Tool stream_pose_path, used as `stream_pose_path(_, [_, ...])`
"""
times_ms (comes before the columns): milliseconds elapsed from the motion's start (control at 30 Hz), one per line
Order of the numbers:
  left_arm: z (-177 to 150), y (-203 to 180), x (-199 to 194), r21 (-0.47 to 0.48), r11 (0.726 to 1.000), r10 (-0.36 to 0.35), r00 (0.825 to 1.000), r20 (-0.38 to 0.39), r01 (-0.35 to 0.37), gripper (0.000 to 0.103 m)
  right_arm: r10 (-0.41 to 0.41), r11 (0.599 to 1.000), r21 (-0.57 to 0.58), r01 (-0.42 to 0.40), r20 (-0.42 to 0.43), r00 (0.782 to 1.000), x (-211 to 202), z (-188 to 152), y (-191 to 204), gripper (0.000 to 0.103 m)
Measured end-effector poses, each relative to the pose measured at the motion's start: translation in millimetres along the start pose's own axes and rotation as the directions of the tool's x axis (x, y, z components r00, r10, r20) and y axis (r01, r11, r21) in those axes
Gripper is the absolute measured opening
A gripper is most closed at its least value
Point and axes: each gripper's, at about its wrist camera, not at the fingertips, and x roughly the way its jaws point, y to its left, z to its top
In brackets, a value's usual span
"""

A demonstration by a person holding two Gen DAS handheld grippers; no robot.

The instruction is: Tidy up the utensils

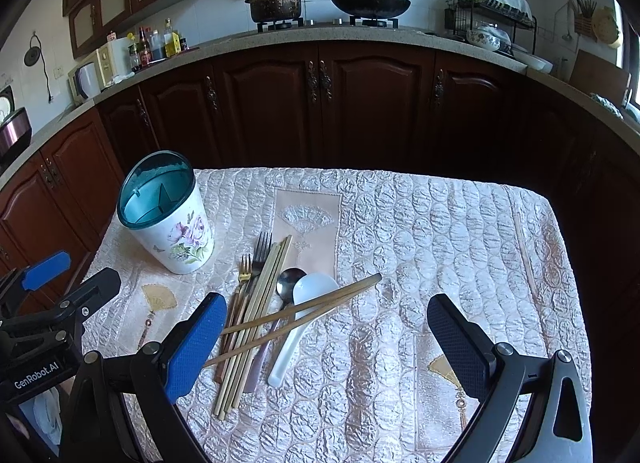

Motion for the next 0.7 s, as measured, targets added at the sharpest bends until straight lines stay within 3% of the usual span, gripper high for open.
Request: stream_pose_path(700, [3.6, -3.2, 7.6, 0.007, 1.0, -0.022, 1.0, -0.004, 0.022, 0.091, -0.008, 1.0, -0.003, 0.008, -0.026, 1.0, 10.3, 2.7, -2.9, 0.101])
